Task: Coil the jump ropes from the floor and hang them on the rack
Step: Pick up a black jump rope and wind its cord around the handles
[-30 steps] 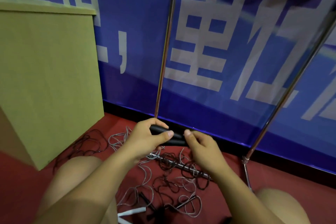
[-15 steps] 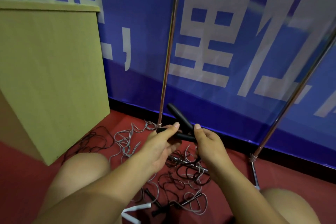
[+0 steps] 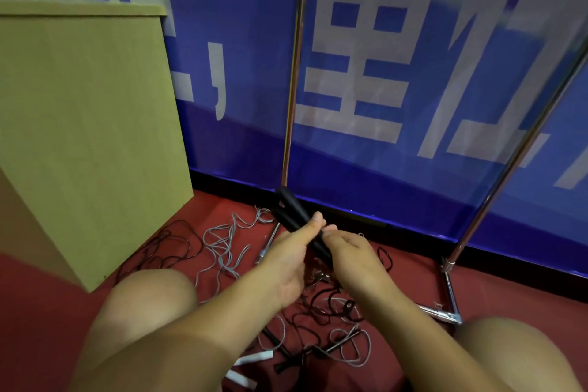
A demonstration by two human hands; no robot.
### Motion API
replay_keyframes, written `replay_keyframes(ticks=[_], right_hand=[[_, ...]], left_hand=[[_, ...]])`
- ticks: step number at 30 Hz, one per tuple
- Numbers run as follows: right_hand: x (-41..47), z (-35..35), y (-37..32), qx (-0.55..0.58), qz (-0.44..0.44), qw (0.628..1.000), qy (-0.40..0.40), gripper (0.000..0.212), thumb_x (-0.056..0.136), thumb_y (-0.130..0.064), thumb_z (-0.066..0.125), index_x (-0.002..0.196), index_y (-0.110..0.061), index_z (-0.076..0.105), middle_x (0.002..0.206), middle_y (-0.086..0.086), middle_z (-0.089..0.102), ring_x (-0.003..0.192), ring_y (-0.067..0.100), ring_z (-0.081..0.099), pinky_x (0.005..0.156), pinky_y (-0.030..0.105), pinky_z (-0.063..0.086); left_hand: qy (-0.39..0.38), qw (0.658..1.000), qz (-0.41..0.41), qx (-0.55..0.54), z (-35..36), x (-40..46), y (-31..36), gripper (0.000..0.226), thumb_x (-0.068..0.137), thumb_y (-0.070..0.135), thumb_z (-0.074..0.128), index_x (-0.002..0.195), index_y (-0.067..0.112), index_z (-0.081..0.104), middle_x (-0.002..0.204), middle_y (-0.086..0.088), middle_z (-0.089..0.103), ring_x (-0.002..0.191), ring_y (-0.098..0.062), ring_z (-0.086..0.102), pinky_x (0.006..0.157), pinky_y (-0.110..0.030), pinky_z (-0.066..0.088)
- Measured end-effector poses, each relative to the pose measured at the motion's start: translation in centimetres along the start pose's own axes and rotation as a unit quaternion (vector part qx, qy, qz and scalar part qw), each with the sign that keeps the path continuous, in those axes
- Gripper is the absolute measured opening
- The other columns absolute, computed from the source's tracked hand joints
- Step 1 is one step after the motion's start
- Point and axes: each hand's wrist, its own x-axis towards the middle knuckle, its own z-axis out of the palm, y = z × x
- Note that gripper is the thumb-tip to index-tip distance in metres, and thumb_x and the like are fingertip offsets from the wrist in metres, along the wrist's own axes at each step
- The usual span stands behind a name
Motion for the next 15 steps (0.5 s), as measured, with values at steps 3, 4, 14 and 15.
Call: replay_keyframes(ticks=[3,4,14,15], right_hand=[[-0.1,0.2,0.0,0.007,0.009,0.998,-0.054,0.031,0.097,-0.022,0.043,0.095,-0.006,0.070,0.077,0.017,0.064,0.065,0.021,0.049,0.062,0.034,0.037],[-0.1,0.1,-0.1,-0.003,0.011,0.998,-0.061,0.032,0.098,-0.023,0.042,0.094,-0.007,0.070,0.078,0.023,0.065,0.064,0.022,0.048,0.060,0.034,0.036],[0.6,-0.6,2.2,-0.060,0.033,0.993,-0.095,0.030,0.103,-0.032,0.045,0.099,-0.018,0.071,0.076,0.006,0.064,0.069,0.024,0.052,0.067,0.041,0.045],[0.7,-0.6,2.4,-0.064,0.032,0.993,-0.093,0.030,0.103,-0.031,0.045,0.099,-0.018,0.071,0.075,0.006,0.065,0.069,0.024,0.054,0.069,0.044,0.047]], left_hand=[[0.026,0.999,0.027,-0.019,-0.1,0.7,0.9,0.018,0.098,0.026,0.060,0.106,0.010,0.061,0.102,-0.009,0.077,0.090,-0.019,0.075,0.076,-0.035,0.056],[0.030,0.999,0.040,-0.014,-0.2,0.9,1.2,0.016,0.099,0.024,0.058,0.106,0.009,0.060,0.100,-0.010,0.077,0.089,-0.019,0.075,0.077,-0.034,0.057],[0.055,0.982,0.069,0.166,-1.3,2.7,0.0,0.027,0.099,0.027,0.060,0.115,0.005,0.060,0.093,-0.008,0.078,0.091,-0.023,0.075,0.084,-0.035,0.059],[0.052,0.982,0.065,0.172,-1.2,2.8,0.0,0.026,0.099,0.027,0.060,0.114,0.005,0.060,0.093,-0.009,0.077,0.091,-0.024,0.075,0.083,-0.034,0.059]])
